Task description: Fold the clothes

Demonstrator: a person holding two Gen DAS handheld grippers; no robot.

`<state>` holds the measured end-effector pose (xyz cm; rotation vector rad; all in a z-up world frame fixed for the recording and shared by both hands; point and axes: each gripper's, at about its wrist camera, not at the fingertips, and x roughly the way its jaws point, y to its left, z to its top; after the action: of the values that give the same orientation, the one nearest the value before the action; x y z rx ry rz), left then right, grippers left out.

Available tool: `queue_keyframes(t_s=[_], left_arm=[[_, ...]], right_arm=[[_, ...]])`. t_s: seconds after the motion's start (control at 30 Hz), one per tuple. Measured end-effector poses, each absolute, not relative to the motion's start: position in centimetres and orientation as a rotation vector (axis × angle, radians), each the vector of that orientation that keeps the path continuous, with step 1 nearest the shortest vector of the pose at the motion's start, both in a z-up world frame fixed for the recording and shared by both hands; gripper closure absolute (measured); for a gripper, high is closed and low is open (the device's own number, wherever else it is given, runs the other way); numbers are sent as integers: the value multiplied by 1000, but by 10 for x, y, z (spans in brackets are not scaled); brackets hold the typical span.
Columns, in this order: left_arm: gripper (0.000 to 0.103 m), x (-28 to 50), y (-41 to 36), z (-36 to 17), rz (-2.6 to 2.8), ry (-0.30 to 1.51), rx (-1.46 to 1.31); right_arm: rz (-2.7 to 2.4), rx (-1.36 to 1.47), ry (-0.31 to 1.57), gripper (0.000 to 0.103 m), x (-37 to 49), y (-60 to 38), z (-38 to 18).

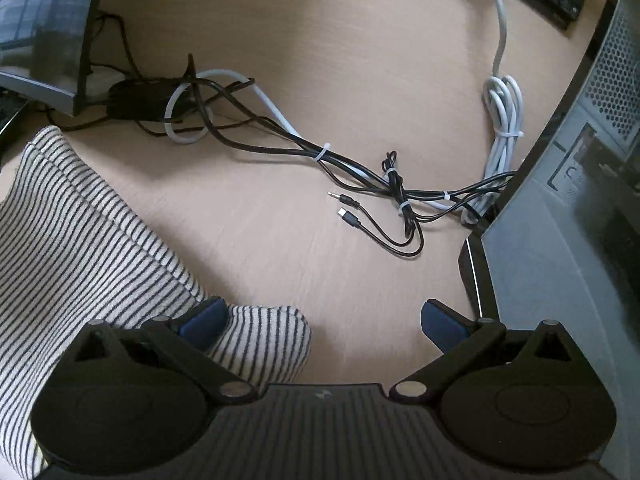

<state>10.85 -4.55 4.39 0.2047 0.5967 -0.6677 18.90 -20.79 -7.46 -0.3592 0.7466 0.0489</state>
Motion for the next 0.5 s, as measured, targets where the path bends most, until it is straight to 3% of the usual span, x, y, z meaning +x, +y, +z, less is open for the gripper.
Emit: queue_keyframes(t_s=[0.23,0.4,0.5], left_arm=[[40,154,-93,-3,-693,661,477],[25,192,-89,-24,-652,677,456],[15,208,-77,-30,-630,728,351]], right_arm=[[68,-270,701,0,154,-219,-42],[258,100,790,0,100,-244,-19],[427,484,941,0,84,-256,-40]])
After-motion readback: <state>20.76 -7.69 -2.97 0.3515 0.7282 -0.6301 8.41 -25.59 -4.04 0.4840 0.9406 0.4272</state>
